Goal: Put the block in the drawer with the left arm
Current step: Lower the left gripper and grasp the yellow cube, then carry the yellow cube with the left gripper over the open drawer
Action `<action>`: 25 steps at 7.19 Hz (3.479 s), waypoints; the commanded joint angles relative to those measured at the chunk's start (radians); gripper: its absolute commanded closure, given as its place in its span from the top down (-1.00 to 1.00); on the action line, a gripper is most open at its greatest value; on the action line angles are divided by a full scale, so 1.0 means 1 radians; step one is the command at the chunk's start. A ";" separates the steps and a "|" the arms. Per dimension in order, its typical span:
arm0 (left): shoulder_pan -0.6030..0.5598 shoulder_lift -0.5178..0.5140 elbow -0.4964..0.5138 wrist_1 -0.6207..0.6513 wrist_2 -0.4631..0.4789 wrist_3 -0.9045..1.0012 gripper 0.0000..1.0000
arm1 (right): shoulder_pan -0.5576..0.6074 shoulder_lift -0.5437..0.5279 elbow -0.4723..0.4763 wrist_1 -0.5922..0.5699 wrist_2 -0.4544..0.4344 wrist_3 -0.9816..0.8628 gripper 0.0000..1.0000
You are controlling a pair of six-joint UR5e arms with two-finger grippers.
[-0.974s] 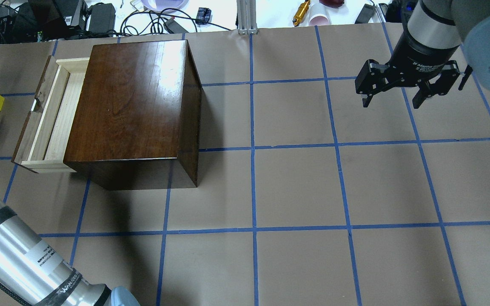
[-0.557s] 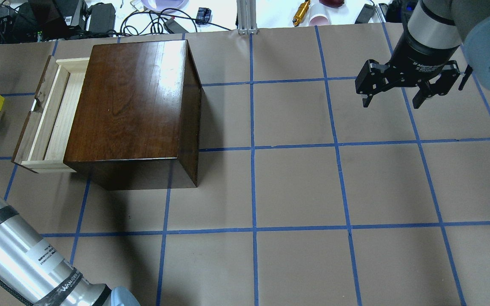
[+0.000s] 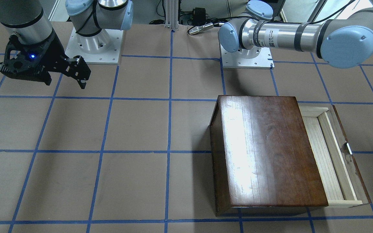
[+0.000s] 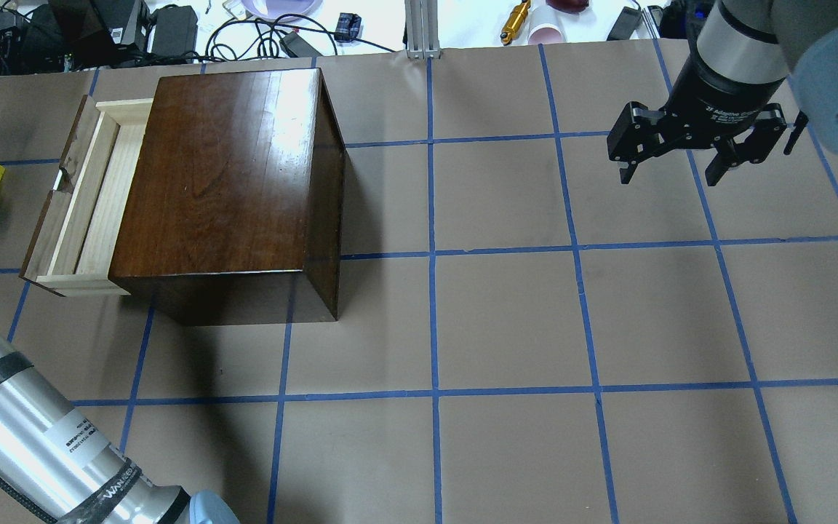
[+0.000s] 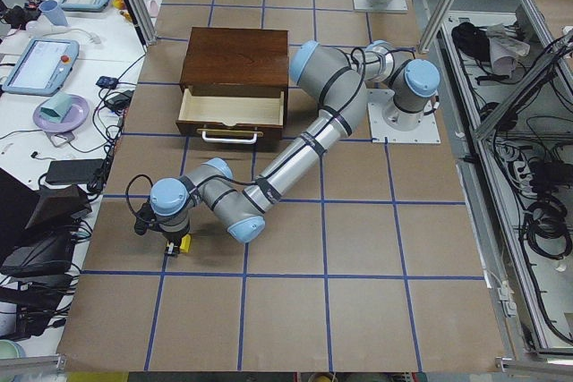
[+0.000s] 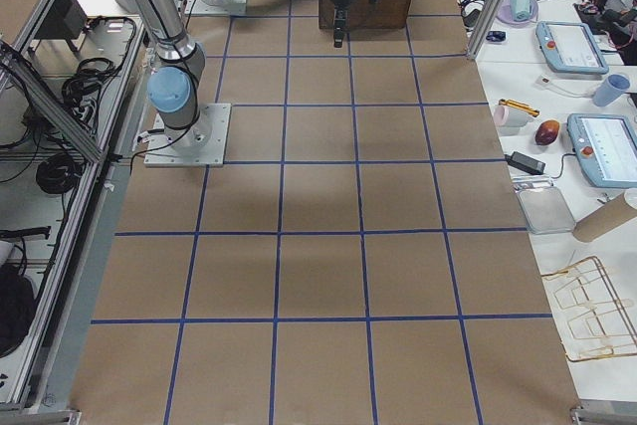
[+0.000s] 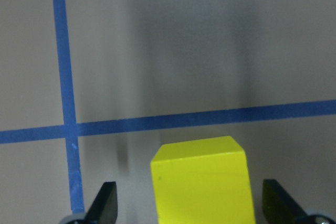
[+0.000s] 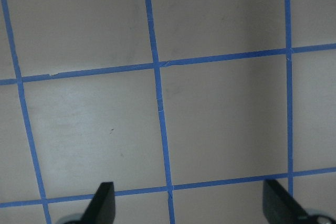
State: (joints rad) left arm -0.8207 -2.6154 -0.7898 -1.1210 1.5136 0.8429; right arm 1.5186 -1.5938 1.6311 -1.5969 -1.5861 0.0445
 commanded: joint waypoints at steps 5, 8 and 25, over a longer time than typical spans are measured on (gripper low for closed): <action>-0.052 0.252 -0.008 -0.314 -0.006 -0.004 -1.00 | 0.000 0.000 0.000 0.000 0.000 0.000 1.00; -0.100 0.397 -0.015 -0.491 -0.006 -0.100 -1.00 | 0.000 0.000 0.001 0.000 0.000 0.000 1.00; -0.360 0.587 -0.609 -0.207 0.037 -0.424 -1.00 | 0.000 0.000 0.000 0.000 0.000 0.000 1.00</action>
State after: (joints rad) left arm -1.1800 -2.0256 -1.3932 -1.3308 1.5549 0.4254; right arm 1.5186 -1.5938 1.6310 -1.5969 -1.5861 0.0445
